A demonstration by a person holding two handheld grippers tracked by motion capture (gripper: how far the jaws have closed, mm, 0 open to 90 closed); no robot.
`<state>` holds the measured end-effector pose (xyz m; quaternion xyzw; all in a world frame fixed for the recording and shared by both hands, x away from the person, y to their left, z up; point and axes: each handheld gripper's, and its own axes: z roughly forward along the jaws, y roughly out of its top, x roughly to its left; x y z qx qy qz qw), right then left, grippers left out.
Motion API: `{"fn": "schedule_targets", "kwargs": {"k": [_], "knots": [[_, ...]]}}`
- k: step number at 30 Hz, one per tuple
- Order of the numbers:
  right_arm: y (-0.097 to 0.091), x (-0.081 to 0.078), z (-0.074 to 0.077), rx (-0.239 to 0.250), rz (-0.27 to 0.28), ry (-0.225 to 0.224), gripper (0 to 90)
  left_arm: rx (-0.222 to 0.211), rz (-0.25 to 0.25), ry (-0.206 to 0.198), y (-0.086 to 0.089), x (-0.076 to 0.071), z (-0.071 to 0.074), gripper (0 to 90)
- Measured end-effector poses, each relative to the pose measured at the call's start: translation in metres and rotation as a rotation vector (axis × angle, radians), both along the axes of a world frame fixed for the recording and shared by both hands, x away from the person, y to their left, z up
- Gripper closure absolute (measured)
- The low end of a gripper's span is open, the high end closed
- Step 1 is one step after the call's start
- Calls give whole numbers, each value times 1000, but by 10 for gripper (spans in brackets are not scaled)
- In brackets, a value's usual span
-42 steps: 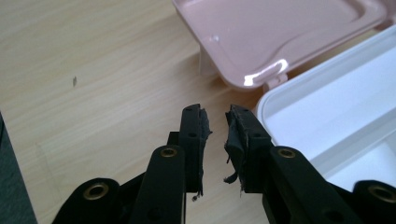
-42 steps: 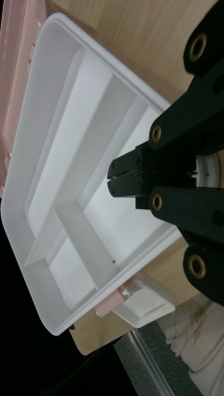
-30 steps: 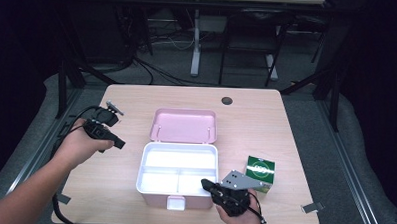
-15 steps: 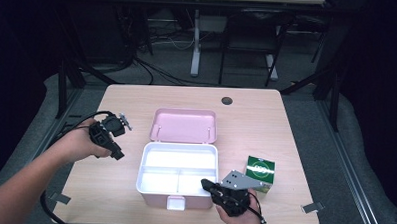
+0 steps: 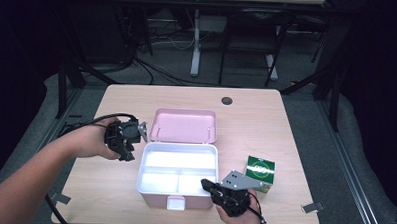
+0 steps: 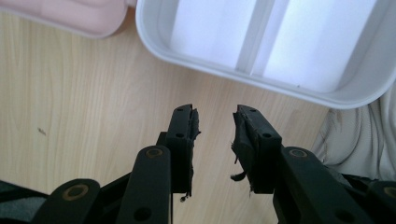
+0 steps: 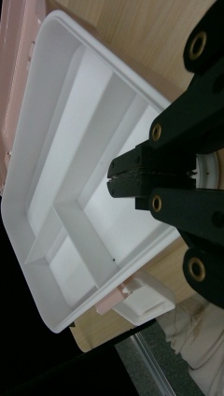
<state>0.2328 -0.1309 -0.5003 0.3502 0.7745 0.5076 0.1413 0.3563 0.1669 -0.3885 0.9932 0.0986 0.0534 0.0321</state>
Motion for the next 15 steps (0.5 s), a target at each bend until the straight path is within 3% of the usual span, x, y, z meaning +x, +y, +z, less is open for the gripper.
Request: {"fn": "schedule_targets", "kwargs": {"k": [15], "knots": [[0, 0, 1, 0, -3, 9, 852, -15, -100, 15, -42, -3, -2, 686]]}}
